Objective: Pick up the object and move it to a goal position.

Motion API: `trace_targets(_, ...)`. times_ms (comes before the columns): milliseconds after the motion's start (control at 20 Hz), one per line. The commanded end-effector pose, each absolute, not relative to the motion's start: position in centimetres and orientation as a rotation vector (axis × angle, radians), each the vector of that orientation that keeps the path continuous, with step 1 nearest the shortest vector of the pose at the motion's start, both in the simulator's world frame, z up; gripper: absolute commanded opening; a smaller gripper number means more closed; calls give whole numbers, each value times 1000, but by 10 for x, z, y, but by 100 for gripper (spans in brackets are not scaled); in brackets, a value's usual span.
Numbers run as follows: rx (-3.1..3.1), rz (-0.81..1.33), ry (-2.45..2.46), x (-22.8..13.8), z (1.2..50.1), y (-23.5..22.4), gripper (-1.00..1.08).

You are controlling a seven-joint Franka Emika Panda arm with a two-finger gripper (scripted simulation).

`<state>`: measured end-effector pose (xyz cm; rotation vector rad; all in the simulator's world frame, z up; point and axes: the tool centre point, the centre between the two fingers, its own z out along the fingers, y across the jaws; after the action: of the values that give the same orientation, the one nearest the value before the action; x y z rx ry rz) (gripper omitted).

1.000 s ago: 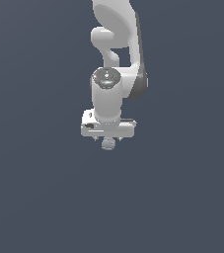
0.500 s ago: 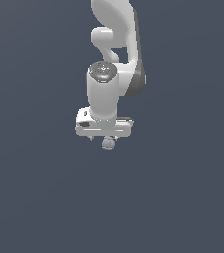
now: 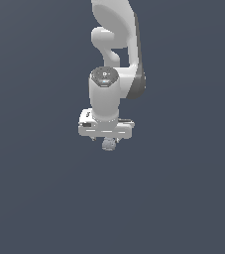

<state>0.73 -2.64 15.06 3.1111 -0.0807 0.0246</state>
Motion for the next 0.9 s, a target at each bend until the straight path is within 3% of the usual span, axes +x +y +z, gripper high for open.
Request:
trace_targets(0, 3116, 20, -132, 0, 139, -24, 100)
trace_targets(450, 3119, 4, -353, -33, 98, -15, 100)
trace_targets(850, 3117, -1, -390, -40, 91, -13, 100)
